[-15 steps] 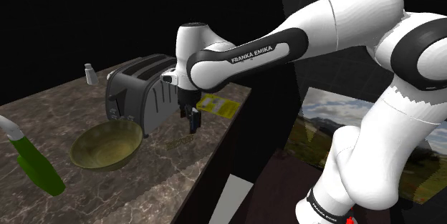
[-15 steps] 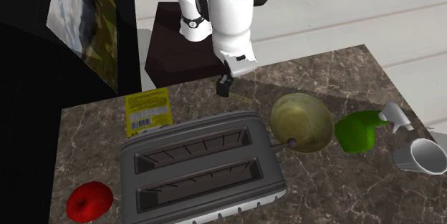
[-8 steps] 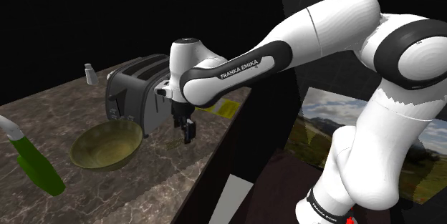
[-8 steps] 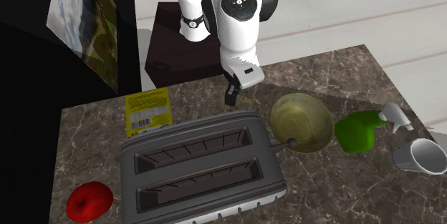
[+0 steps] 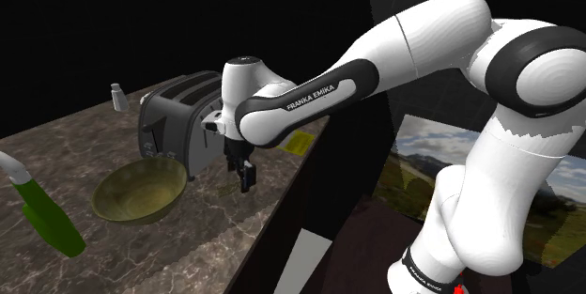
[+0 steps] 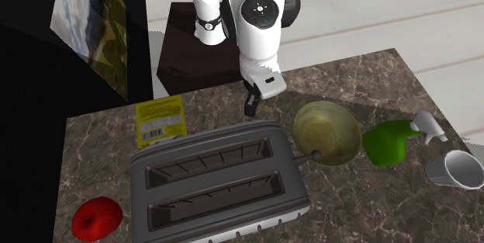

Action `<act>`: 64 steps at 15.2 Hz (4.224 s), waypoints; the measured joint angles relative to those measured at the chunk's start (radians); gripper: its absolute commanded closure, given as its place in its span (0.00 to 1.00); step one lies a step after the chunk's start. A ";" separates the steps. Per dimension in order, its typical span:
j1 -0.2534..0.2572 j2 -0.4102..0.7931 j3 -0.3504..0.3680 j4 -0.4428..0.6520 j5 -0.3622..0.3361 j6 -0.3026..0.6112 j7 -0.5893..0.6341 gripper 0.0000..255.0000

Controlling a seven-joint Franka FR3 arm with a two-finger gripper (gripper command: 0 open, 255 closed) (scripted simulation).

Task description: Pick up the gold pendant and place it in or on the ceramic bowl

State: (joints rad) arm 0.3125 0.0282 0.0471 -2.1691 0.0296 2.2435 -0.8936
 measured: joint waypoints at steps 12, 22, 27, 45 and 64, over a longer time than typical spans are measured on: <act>0.000 -0.001 0.000 0.001 0.000 0.000 0.000 0.00; -0.038 -0.084 -0.036 -0.077 0.038 -0.007 0.119 0.00; -0.037 -0.055 -0.035 -0.094 0.041 0.039 0.119 0.00; -0.037 -0.063 -0.036 -0.088 0.040 0.025 0.119 1.00; -0.039 -0.157 -0.037 0.068 0.031 -0.224 0.134 1.00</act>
State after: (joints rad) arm 0.2735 -0.1286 0.0100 -2.1006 0.0604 2.0191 -0.7591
